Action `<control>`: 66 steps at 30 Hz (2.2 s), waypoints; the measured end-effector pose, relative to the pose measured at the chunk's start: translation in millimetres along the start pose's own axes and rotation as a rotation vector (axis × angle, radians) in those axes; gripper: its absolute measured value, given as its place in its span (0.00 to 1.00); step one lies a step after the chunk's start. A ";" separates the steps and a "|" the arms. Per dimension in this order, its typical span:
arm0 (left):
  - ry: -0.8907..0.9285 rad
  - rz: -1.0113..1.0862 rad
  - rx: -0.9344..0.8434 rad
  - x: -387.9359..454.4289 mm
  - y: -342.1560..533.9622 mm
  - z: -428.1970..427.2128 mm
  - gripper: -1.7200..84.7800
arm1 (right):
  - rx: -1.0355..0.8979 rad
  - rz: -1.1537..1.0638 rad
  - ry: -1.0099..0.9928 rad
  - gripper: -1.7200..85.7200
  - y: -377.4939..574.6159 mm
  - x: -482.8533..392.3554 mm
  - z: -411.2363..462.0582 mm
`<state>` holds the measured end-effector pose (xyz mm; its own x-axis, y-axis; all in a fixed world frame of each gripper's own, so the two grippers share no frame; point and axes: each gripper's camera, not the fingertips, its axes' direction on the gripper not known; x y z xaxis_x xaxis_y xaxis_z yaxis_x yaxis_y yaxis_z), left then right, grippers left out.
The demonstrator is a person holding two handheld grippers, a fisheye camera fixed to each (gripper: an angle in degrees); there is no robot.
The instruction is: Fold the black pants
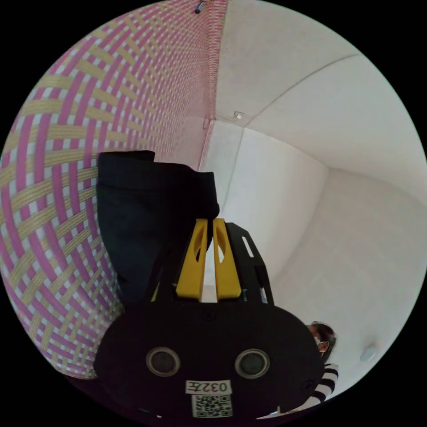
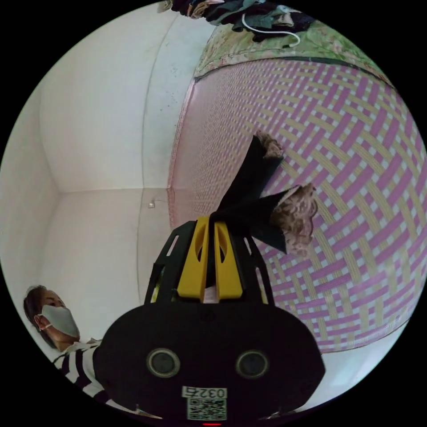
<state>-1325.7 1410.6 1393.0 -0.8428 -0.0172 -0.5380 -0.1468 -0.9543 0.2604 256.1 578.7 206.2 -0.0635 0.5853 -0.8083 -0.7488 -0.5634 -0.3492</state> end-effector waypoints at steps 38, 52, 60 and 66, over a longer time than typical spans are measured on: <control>-0.609 -0.063 -0.055 -112.6 -102.2 165.3 0.03 | -0.015 0.164 0.195 0.07 -59.2 -13.0 101.1; -0.474 -0.134 -0.093 -237.0 -54.6 45.6 0.07 | 0.003 0.185 0.096 0.13 32.3 51.9 -13.9; -0.751 0.510 -0.565 -205.3 -16.1 156.3 0.06 | 0.086 0.052 0.128 0.11 55.7 29.4 -38.5; -0.742 0.882 -1.278 -275.1 128.0 319.3 0.07 | -0.012 0.012 0.247 0.10 45.3 22.6 -14.3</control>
<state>-1278.0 1388.4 1830.3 -0.5311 -0.8463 -0.0421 0.6192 -0.3537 -0.7011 230.1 558.1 165.4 0.0922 0.4188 -0.9034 -0.7408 -0.5774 -0.3433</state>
